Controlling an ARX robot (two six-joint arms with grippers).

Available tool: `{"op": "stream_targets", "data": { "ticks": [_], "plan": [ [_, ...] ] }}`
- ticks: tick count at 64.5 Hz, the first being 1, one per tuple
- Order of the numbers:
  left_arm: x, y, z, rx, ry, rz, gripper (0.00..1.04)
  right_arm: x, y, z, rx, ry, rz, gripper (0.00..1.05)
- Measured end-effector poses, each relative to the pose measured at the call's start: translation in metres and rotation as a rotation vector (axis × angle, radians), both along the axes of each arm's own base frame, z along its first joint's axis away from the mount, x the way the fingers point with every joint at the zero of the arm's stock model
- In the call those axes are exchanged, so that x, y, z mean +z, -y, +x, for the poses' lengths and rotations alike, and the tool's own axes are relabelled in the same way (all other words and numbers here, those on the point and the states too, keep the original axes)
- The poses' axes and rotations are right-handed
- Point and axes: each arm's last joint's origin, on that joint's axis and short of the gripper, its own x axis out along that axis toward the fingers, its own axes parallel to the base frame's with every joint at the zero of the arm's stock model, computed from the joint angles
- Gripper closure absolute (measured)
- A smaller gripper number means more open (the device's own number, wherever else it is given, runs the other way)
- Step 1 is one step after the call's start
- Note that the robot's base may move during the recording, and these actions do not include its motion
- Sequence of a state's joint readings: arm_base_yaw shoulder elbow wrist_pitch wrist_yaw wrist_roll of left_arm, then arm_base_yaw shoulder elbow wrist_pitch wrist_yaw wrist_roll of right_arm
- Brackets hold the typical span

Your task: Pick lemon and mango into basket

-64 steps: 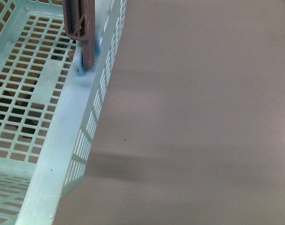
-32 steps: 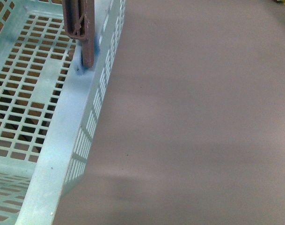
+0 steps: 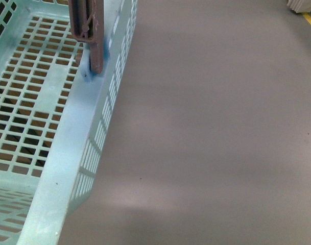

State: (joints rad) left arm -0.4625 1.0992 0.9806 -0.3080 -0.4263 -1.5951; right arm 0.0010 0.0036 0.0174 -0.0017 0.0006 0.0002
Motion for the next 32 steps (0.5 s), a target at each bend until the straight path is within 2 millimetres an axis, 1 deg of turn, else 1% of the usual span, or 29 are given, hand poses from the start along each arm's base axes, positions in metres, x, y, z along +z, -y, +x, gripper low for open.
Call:
{"op": "stream_targets", "data": {
  "ticks": [32],
  "plan": [
    [0.0000,0.0000,0.0000,0.000,0.000,0.000,0.89,0.0000,0.0000,0.0000,0.000,0.000,0.000,0.09]
  ]
}}
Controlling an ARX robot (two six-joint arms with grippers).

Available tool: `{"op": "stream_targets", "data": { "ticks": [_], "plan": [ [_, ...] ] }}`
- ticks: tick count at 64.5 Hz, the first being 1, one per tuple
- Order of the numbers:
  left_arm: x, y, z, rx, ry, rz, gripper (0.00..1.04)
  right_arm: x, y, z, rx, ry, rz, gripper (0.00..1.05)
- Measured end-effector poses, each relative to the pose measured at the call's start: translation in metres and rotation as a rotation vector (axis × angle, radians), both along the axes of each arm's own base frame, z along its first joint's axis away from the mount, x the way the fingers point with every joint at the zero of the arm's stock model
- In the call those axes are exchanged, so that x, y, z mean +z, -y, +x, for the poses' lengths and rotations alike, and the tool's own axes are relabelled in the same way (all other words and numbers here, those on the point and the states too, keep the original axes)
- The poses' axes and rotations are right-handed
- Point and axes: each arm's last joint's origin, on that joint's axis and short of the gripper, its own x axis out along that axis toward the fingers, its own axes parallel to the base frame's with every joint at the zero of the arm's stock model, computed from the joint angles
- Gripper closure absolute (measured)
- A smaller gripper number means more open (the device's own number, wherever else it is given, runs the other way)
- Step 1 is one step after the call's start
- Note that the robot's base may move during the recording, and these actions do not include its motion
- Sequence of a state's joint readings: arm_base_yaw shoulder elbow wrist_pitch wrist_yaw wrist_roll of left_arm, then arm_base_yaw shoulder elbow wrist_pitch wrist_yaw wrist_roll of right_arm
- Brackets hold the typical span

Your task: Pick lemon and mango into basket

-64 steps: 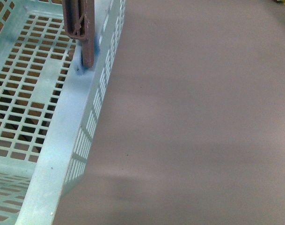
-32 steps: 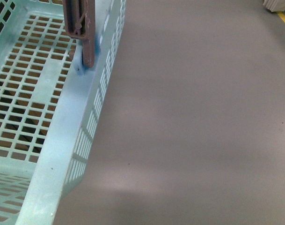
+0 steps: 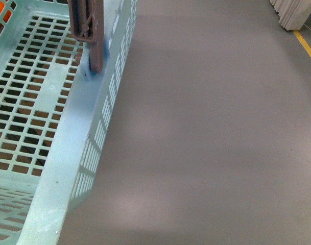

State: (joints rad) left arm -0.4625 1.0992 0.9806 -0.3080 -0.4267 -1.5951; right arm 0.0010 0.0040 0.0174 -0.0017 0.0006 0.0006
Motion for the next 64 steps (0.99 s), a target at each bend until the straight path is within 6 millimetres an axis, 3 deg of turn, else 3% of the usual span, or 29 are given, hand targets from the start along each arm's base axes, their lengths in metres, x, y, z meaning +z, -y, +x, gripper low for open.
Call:
{"op": "stream_targets", "data": {
  "ticks": [64],
  "plan": [
    [0.0002,0.0003,-0.0002,0.004,0.001,-0.006,0.89,0.0001,0.0001,0.0000,-0.003,0.001,0.000,0.09]
  ]
}}
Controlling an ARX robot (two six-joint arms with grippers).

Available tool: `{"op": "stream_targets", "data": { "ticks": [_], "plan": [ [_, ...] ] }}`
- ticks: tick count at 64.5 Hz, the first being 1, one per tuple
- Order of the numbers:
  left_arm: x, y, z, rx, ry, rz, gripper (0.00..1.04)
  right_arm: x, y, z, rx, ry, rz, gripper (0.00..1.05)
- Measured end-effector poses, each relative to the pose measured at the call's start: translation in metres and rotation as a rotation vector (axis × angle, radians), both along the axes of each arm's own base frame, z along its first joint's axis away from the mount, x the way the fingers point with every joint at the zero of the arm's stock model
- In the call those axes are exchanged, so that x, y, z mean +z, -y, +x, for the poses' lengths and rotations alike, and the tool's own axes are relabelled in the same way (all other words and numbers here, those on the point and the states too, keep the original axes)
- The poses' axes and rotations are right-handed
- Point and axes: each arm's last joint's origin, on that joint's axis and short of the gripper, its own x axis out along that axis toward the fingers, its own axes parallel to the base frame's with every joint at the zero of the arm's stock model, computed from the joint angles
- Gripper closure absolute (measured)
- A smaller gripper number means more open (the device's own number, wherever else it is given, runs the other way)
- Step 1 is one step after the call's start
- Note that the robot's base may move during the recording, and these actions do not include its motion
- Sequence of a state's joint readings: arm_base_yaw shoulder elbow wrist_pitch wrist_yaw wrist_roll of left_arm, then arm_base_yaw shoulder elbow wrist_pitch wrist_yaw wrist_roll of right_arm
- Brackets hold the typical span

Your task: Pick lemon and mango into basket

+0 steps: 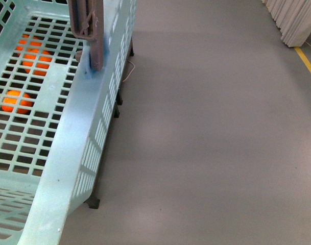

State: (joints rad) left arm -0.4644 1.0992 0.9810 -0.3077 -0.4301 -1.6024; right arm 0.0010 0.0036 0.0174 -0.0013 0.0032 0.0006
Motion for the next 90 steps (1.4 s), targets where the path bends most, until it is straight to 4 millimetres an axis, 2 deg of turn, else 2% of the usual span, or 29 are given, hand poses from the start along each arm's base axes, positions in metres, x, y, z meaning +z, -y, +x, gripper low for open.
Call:
{"op": "stream_targets", "data": {
  "ticks": [90],
  "plan": [
    [-0.0003,0.0001,0.0000,-0.003,-0.002,-0.001,0.89,0.0000,-0.0001,0.0000,0.003,0.000,0.000,0.09]
  ]
}}
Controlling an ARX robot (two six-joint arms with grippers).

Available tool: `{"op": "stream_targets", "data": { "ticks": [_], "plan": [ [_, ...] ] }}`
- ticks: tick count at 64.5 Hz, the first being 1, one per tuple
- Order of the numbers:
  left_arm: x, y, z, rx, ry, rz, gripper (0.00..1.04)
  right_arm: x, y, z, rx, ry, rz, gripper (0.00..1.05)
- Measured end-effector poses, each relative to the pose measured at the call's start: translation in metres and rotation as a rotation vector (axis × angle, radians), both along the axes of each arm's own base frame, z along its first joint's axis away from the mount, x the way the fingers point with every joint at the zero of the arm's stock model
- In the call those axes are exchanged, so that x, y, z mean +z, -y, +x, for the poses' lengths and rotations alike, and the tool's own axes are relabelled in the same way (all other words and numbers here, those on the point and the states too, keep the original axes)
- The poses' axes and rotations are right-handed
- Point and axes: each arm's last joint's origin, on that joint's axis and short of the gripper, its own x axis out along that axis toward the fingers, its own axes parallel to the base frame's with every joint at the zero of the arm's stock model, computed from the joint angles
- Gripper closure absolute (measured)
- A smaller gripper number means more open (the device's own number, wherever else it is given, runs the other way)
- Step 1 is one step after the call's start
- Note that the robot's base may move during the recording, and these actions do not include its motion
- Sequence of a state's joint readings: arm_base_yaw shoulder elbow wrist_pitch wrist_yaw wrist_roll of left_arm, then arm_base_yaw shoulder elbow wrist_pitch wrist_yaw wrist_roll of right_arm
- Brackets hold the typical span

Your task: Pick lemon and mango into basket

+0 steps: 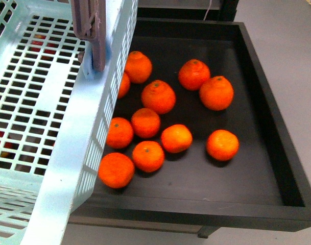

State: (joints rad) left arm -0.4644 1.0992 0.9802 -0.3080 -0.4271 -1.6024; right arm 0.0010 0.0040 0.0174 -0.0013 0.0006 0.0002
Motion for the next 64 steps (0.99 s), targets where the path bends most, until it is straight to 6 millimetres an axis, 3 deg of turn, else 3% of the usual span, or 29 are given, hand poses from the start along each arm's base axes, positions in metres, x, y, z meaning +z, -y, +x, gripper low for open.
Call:
{"op": "stream_targets", "data": {
  "ticks": [64],
  "plan": [
    [-0.0003,0.0001,0.0000,-0.003,-0.001,0.000,0.89,0.0000,0.0001,0.0000,-0.003,0.000,0.000,0.09]
  ]
}}
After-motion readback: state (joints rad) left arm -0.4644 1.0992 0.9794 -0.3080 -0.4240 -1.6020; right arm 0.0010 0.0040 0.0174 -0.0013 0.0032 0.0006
